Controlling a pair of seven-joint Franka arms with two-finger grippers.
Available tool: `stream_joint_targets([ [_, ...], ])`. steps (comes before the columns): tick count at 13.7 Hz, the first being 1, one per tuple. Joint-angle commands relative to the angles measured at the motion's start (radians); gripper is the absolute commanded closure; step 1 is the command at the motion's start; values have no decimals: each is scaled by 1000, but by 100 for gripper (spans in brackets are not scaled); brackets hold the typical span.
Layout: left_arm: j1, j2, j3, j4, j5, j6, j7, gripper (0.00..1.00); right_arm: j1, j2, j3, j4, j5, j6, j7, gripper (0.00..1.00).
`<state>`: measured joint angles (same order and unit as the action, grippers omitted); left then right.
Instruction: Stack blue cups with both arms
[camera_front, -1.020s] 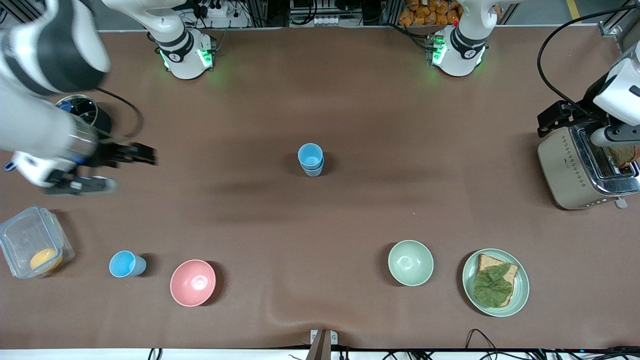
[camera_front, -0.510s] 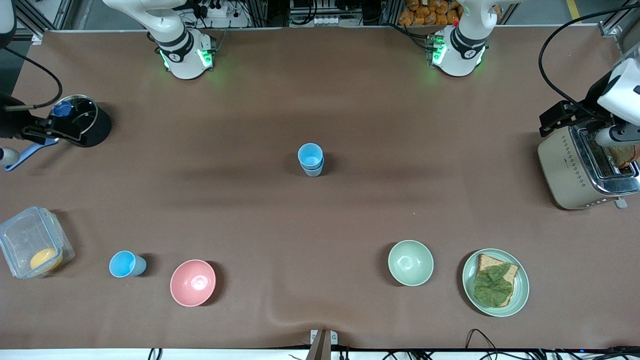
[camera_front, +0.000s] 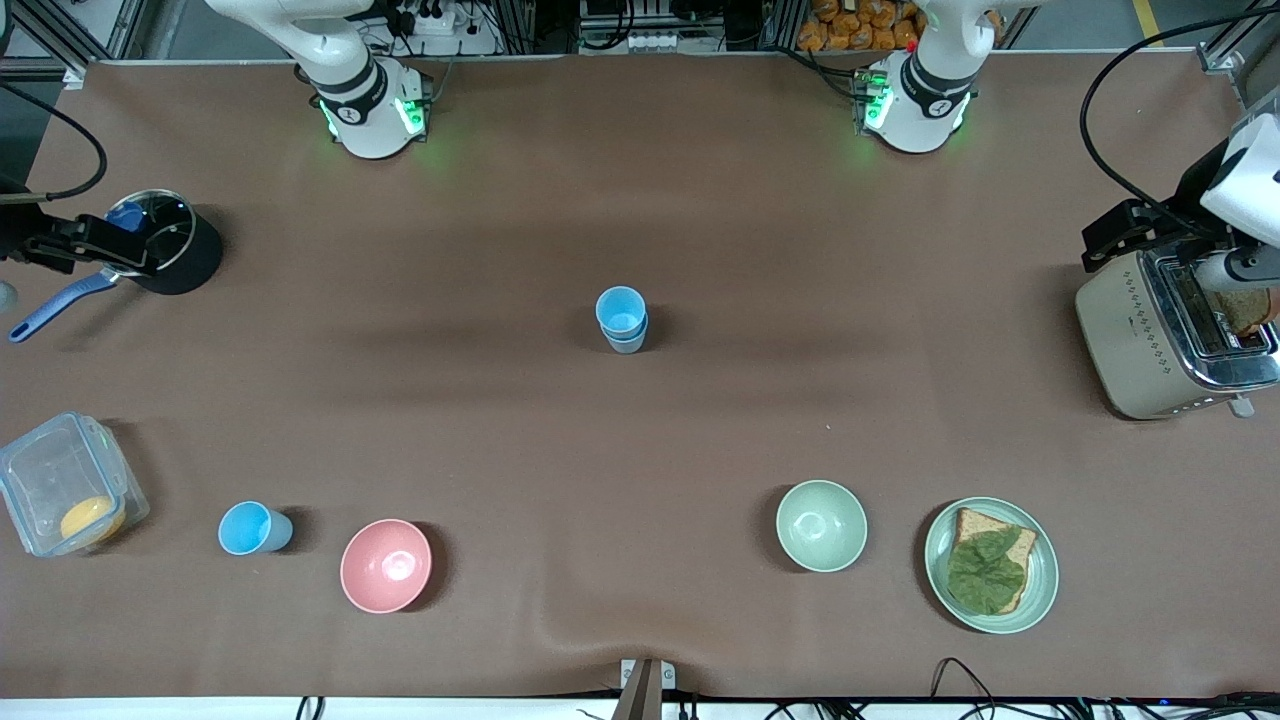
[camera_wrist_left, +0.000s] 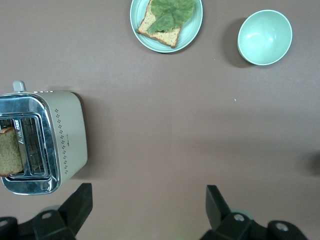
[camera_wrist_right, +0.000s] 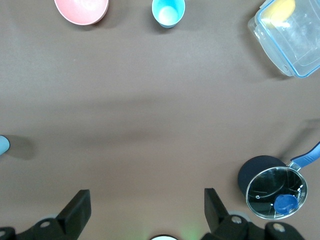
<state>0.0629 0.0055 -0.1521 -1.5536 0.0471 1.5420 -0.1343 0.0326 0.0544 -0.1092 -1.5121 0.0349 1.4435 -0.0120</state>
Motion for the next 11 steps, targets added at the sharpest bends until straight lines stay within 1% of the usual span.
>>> stream_joint_targets([
  [1, -2, -2, 3, 17, -3, -25, -5, 0, -57, -33, 57, -22, -17, -6, -20, 0],
  [11, 1, -2, 3, 15, -10, -25, 2, 0, -50, -31, 56, -22, -17, -26, -20, 0],
])
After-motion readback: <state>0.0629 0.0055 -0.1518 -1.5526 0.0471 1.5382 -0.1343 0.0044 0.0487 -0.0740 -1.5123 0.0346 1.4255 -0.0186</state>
